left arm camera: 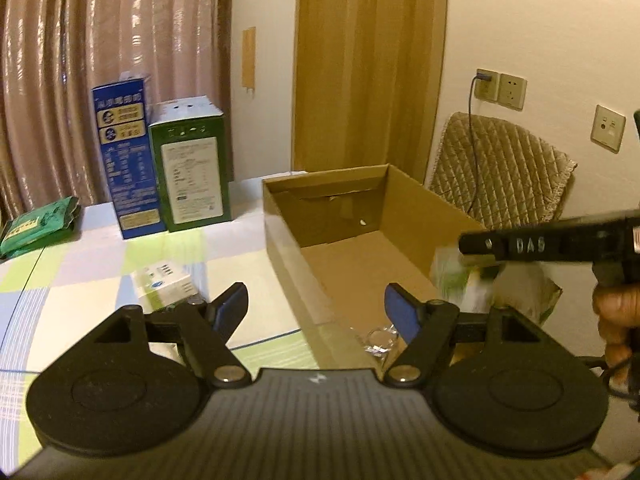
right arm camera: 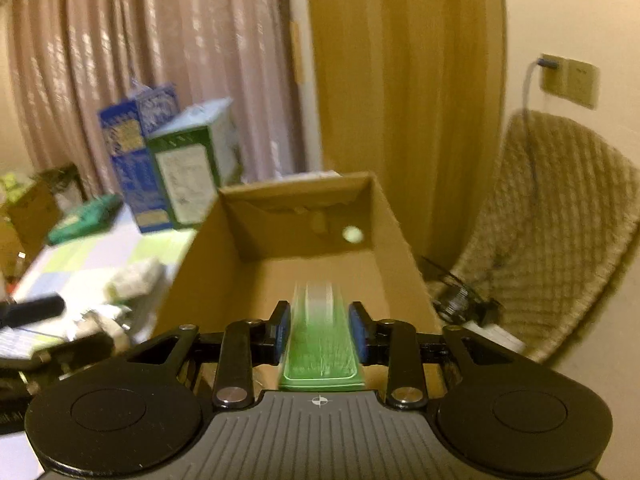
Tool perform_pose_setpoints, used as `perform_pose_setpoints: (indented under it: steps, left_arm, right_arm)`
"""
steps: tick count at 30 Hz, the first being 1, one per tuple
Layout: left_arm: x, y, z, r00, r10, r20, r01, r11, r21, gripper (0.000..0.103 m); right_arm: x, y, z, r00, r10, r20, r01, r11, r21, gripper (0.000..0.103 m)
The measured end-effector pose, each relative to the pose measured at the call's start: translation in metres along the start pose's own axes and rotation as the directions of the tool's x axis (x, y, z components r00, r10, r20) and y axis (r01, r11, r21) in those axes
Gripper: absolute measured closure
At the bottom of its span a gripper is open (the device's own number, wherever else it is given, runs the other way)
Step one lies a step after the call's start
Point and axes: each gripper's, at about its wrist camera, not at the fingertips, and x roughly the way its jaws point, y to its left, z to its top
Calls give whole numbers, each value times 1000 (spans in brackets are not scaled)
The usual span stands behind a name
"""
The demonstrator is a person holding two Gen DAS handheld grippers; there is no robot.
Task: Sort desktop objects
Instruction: 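Open both tools to drop the hook box and green box inside, then move both tools back toward the remaining items on the table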
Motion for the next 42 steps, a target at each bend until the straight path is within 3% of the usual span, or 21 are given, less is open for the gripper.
perform_pose_setpoints:
  steps: [1, 2, 15, 28, 35, 42]
  left_arm:
    - [-2, 2, -1, 1000, 2, -2, -2, 1000, -4, 31]
    - [-5, 4, -3, 1000, 7, -2, -7, 1000, -4, 30]
    - [-55, 31, -33, 998, 64, -27, -65, 997, -45, 26]
    - [-141, 84, -72, 978, 204, -45, -205, 978, -38, 21]
    - [-172, 117, -97, 962, 264, -72, -268, 962, -51, 17]
    - [-181, 138, -107, 958, 273, -86, -279, 958, -62, 17]
  right_arm:
    - [-1, 2, 2, 1000, -4, 12, 4, 1000, -4, 43]
    - [-4, 3, 3, 1000, -8, 24, 8, 1000, -2, 41]
    - [-69, 15, -16, 999, -10, 47, 6, 997, 73, 36]
    - [-129, 100, -52, 992, 114, 46, -117, 992, 46, 9]
    - [-125, 137, -88, 986, 164, -43, -163, 986, 17, 6]
    - [-120, 161, -105, 980, 184, -80, -187, 982, -26, 6]
